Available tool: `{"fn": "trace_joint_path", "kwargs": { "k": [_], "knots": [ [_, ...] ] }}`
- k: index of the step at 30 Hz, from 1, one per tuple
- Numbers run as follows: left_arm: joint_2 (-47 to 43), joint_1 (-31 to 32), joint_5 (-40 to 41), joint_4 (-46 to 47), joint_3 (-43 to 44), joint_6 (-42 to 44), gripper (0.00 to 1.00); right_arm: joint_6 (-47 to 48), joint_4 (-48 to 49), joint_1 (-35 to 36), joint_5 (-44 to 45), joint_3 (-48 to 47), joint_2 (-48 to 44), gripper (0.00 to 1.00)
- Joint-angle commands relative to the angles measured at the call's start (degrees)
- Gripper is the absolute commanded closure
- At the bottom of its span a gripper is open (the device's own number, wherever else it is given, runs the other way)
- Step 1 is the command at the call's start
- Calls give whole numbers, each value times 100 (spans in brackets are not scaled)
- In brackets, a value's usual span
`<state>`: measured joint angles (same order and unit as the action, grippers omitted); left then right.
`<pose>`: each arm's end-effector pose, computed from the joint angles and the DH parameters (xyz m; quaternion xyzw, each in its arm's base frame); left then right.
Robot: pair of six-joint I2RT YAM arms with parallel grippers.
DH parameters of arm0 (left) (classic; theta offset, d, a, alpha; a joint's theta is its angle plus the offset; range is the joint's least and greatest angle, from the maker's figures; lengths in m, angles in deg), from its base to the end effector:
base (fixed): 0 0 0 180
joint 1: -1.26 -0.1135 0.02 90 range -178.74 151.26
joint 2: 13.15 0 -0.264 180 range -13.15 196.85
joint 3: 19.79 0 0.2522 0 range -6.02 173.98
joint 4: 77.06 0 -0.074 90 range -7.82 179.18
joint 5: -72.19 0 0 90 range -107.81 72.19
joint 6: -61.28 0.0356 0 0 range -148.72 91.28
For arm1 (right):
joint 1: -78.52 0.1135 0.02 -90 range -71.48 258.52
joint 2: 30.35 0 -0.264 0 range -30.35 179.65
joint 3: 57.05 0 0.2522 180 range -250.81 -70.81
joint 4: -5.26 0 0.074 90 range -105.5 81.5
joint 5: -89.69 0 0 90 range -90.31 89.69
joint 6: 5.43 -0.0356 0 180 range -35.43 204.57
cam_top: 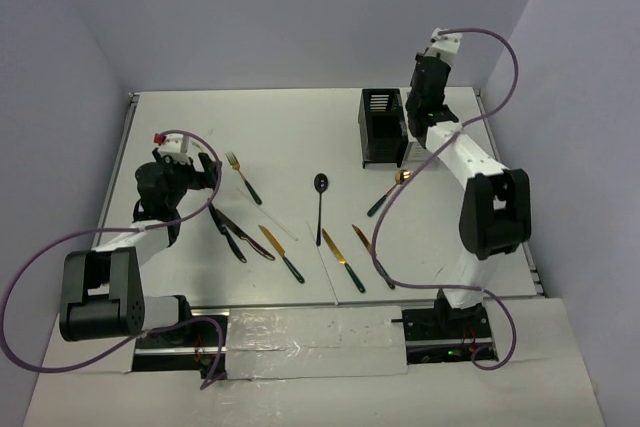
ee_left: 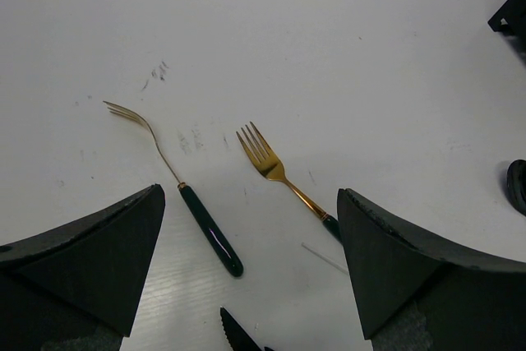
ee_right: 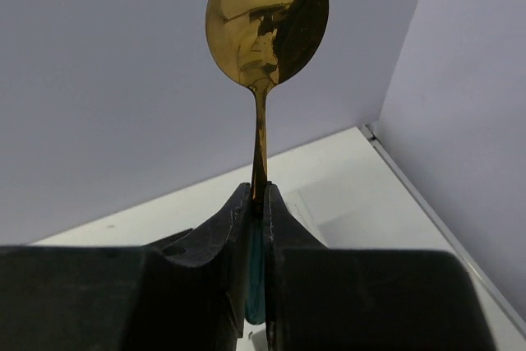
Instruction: Sort the eating utensils into containers
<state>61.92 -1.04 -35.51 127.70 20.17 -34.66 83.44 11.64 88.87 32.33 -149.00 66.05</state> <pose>0.2647 -0.0002 0.2041 0.0438 0.7640 -0.1382 0.6287 0.4016 0.0538 0.3598 0.1477 0.6812 -0.1253 0.7060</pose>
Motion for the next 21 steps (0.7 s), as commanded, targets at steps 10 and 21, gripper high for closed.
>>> {"fn": "trace_joint_path", "kwargs": {
  "k": [10, 21],
  "knots": [
    [96, -33, 99, 225, 167, 154, 4, 42, -44, -156, -21, -723, 1759, 100],
    [131, -33, 178, 340, 105, 215, 4, -256, -546, -349, -328, -1110, 2050, 100]
  ]
}}
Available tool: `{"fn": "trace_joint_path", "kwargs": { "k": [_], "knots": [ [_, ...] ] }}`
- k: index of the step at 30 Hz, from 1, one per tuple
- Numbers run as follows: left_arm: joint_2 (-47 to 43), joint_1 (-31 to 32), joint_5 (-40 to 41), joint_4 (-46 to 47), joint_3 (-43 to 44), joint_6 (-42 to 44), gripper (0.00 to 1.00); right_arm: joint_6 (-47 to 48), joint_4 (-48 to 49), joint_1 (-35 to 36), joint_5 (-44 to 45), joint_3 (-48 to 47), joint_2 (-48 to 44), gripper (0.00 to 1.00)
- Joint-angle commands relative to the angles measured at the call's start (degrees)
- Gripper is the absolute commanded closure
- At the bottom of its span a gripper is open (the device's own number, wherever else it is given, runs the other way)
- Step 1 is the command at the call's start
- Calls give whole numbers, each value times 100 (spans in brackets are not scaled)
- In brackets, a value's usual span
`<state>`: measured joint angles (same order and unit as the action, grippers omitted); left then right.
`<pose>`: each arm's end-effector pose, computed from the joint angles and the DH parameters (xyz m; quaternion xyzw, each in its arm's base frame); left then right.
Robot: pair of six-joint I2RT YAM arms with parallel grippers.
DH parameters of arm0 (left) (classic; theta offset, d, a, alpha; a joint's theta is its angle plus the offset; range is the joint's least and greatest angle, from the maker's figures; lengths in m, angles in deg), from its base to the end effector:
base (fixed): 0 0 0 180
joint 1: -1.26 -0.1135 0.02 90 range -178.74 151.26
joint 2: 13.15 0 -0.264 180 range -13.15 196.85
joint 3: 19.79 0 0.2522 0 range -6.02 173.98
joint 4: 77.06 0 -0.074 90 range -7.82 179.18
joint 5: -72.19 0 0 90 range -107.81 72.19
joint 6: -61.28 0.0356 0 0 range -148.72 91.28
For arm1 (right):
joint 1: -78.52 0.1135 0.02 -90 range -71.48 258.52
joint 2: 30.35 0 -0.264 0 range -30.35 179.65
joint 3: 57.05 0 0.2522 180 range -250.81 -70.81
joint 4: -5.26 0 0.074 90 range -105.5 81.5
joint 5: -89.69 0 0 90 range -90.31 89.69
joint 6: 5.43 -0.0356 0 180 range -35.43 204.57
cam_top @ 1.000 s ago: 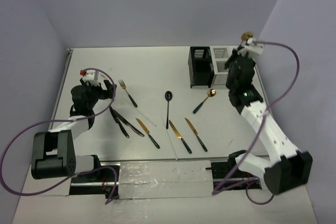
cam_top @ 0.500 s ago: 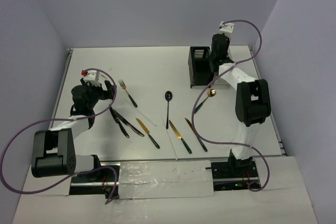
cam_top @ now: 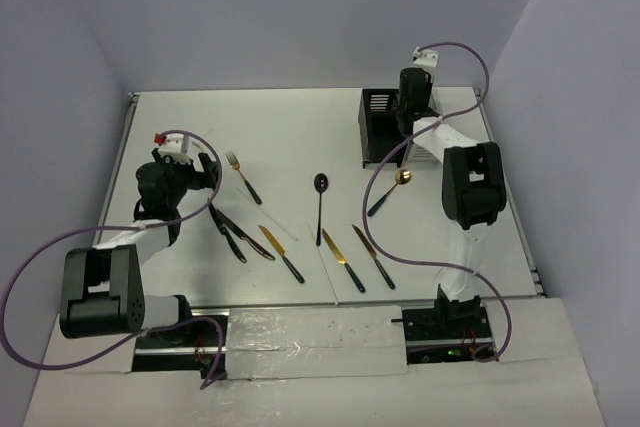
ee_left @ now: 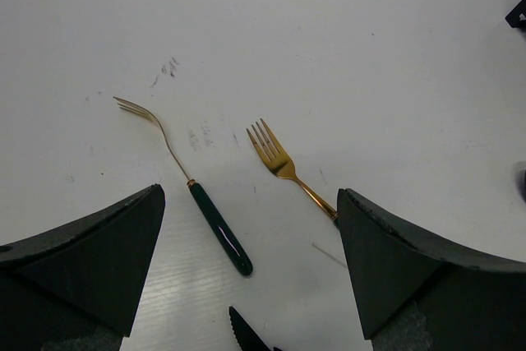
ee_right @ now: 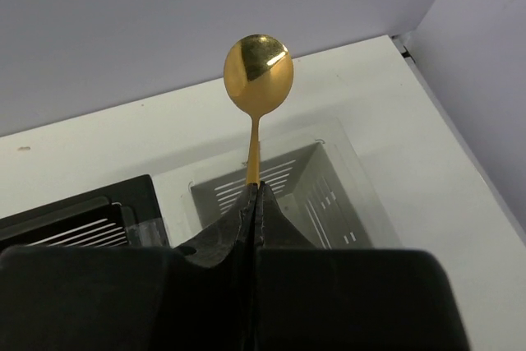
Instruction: Sort the eating utensils into containers
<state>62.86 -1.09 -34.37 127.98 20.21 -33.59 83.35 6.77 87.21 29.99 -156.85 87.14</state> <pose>0.2665 0.0008 0.2008 0.0434 0.7677 -0.1249 0.6271 0.4799 0.0552 0.2419 0.1063 0.7804 -0.1581 0.5956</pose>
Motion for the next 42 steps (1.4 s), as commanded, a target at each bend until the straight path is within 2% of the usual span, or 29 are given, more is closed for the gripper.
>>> {"fn": "trace_joint_path", "kwargs": {
  "k": [1, 14, 16, 17, 22, 24, 27, 29, 31, 33, 34, 37, 42],
  "knots": [
    [46, -29, 74, 312, 109, 108, 4, -378, -59, -201, -208, -326, -103, 100],
    [72, -29, 21, 250, 154, 117, 4, -652, -252, -245, -640, -202, -411, 99],
    [55, -29, 12, 268, 136, 117, 4, -740, -375, -254, -535, -255, -533, 92],
    [55, -29, 3, 276, 136, 126, 4, -784, -410, -280, -491, -264, -587, 82],
    [46, -29, -32, 215, 162, 117, 4, -1083, -699, -394, -367, -273, -999, 55],
    [37, -29, -49, 215, 162, 117, 4, -1118, -840, -420, -350, -395, -1061, 50],
    [37, -29, -58, 215, 162, 117, 4, -1144, -1227, -447, -787, -754, -1062, 38],
    [28, -29, -58, 224, 162, 117, 4, -1223, -2042, -464, -1202, -1255, -747, 25],
    [37, -20, -49, 241, 145, 126, 4, -1416, -3341, -517, -1089, -2378, -150, 15],
    [37, -29, -41, 241, 145, 117, 4, -1680, -4237, -674, -1402, -3247, 342, 15],
    [37, -29, -41, 241, 136, 126, 4, -1707, -4399, -702, -1552, -3392, 449, 19],
    [46, -29, -32, 224, 154, 117, 4, -1558, -4585, -702, -1694, -3429, 556, 28],
    [81, -29, -6, 206, 188, 108, 4, -1540, -4664, -754, -2001, -3200, 555, 34]
  ]
}}
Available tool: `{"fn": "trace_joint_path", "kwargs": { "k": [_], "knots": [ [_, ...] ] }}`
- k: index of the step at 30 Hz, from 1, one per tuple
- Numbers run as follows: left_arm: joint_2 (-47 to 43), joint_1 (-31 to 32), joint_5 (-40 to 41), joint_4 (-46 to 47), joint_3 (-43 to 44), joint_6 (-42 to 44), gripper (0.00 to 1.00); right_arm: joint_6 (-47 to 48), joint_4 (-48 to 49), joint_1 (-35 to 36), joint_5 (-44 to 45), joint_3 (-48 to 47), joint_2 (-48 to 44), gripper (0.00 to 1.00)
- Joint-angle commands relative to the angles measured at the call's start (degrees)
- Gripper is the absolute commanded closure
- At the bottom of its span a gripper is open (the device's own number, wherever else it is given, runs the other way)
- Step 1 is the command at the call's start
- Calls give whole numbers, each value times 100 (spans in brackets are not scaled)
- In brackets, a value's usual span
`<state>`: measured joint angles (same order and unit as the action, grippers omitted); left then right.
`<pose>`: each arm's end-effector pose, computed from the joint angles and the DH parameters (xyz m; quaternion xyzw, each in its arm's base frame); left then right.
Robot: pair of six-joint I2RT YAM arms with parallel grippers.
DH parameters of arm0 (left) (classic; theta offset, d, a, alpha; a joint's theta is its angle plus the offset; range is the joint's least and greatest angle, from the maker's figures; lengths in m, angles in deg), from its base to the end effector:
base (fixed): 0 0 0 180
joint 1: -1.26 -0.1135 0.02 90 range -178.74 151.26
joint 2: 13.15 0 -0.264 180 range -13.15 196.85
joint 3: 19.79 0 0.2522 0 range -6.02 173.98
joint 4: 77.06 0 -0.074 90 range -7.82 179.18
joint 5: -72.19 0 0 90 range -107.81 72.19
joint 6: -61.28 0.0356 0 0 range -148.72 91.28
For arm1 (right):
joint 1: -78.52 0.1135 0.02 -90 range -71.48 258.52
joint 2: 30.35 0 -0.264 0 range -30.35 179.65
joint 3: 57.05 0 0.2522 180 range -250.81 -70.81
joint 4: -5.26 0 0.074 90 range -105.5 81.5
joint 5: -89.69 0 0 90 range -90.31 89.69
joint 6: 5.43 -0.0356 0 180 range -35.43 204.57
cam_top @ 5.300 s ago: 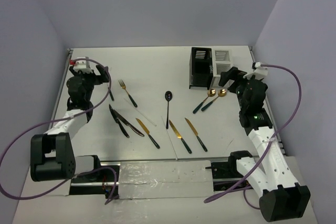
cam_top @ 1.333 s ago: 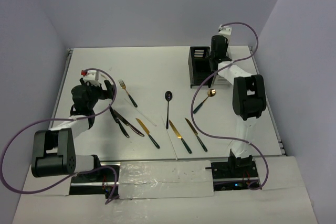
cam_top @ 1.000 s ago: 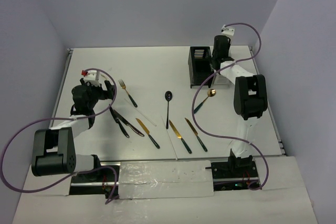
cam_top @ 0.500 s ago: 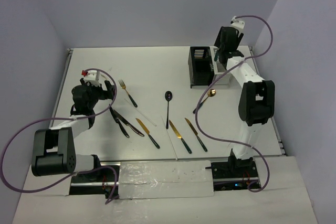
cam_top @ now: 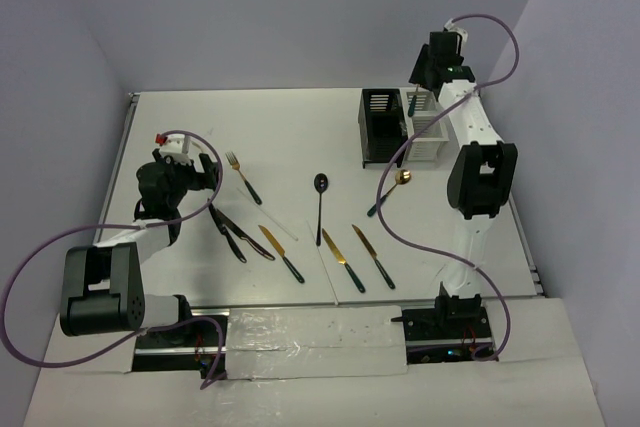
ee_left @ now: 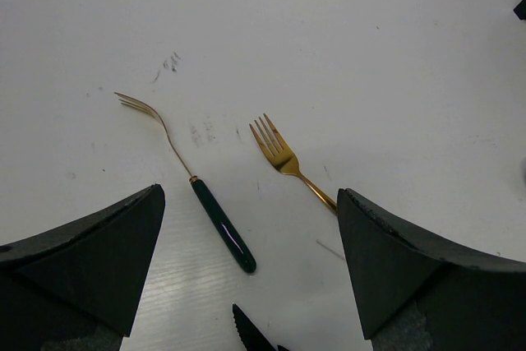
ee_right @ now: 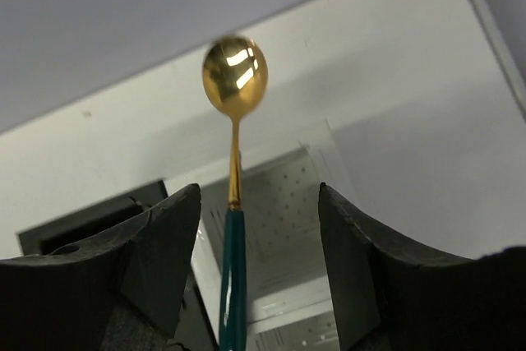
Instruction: Sort the eating utensils into containers
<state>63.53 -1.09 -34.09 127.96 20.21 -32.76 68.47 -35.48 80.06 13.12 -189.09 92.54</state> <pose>0.2676 0.0010 0.1979 0.0465 0.7713 -0.1190 0.6236 0.5049 0.0053 0.3184 0.1664 0.8527 -0.0266 0.4945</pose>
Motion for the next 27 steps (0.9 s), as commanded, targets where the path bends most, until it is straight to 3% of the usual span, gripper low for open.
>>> {"fn": "trace_joint_path", "kwargs": {
  "k": [1, 11, 19, 24, 27],
  "knots": [
    [13, -29, -43, 200, 189, 34, 4, 10, -448, -40, -376, 33, 33, 34],
    [48, -29, -7, 200, 206, 34, 5, 98, -553, -40, -465, -11, 402, 43],
    [92, -29, 10, 156, 241, 34, 5, 133, -501, -31, -551, 60, 481, 63],
    [145, -29, 19, 138, 268, 43, 5, 177, -203, -40, -684, 147, 324, 93],
    [171, -29, 45, 138, 285, 43, 5, 265, 148, -40, -579, 322, 87, 100]
  ]
}}
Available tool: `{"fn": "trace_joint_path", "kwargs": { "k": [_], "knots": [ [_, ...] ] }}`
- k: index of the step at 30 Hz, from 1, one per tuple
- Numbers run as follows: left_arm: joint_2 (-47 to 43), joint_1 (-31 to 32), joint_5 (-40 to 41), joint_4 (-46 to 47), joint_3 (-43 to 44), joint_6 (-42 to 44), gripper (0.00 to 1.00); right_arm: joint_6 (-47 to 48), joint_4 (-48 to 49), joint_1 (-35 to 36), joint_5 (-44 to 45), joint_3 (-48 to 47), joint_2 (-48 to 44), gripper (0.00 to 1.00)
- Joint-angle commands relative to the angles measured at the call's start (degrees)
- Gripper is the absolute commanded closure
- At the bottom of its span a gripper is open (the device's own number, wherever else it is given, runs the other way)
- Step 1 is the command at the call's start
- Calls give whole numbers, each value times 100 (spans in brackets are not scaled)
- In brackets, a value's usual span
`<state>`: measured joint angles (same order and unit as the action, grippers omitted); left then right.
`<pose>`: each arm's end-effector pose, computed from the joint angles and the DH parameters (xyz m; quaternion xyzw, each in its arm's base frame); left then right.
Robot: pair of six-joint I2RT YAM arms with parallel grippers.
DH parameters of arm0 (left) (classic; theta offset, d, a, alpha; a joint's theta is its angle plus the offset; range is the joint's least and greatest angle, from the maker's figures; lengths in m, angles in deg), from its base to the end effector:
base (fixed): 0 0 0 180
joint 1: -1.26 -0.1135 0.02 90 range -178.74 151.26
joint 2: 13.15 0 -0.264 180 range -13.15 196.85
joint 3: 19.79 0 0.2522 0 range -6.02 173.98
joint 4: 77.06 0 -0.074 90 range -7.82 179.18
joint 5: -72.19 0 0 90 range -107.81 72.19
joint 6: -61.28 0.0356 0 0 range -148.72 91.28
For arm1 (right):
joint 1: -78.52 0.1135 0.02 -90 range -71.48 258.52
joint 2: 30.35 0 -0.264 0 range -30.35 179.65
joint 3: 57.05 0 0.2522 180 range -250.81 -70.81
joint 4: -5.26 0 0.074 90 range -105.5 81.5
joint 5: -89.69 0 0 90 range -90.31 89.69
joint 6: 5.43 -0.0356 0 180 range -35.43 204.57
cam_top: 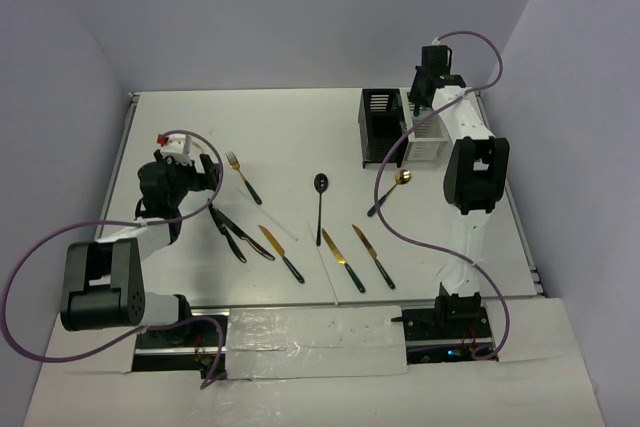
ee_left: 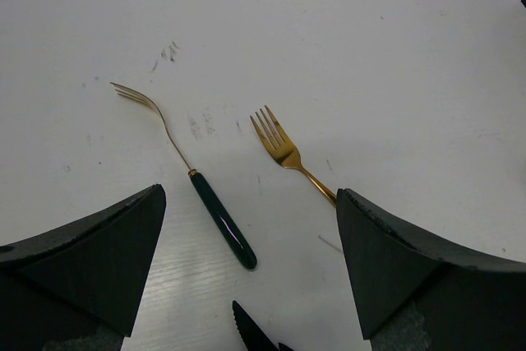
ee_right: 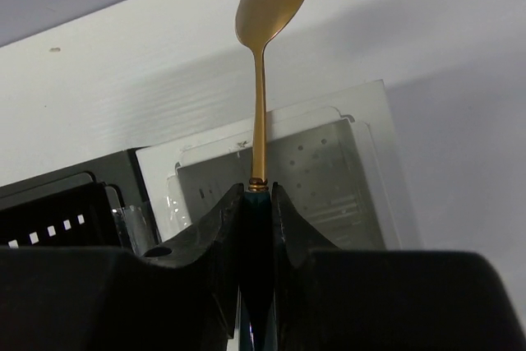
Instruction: Sort the eating utensils into containers
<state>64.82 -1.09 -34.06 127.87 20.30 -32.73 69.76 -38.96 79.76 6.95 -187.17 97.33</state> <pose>0.2696 0.0011 0.1926 0.0449 0.7782 -0.1195 0.6149 0.5148 0.0066 0.2603 0.1333 0.9015 -0.0003 0.4117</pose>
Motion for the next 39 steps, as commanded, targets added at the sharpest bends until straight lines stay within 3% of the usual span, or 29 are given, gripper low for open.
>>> {"fn": "trace_joint_path", "kwargs": {
  "k": [1, 4, 6, 7, 8, 11, 14, 22, 31, 35, 39],
  "knots": [
    [60, -29, 52, 156, 259, 49, 5, 214, 636, -1, 38, 218, -471, 100],
    [51, -29, 34, 173, 250, 58, 5, 434, 1732, 8, -6, 1259, -1006, 100],
    [34, -29, 17, 182, 241, 76, 5, 583, 3391, 43, 90, 2069, -1586, 100],
    [25, -29, 8, 208, 224, 85, 5, 610, 4093, 43, 160, 2943, -1779, 100],
    [25, -29, -1, 226, 215, 93, 5, 619, 5501, 44, 231, 3352, -2025, 100],
    [42, -29, -1, 287, 197, 102, 5, 759, 7869, 44, 486, 4427, -2020, 100],
    [77, -29, 16, 305, 197, 137, 5, 1006, 9210, 44, 285, 4745, -1677, 100],
    [262, -29, 25, 244, 303, 146, 6, 892, 10243, 44, -287, 4474, -1185, 100],
    [236, -29, 26, 270, 285, 146, 6, 1550, 10384, 17, -489, 4279, -491, 100],
    [236, -29, 34, 296, 276, 146, 6, 1980, 11043, 17, -525, 4340, -147, 100],
    [262, -29, 43, 287, 285, 146, 6, 2183, 11097, 17, -437, 4411, 46, 100]
  ]
}}
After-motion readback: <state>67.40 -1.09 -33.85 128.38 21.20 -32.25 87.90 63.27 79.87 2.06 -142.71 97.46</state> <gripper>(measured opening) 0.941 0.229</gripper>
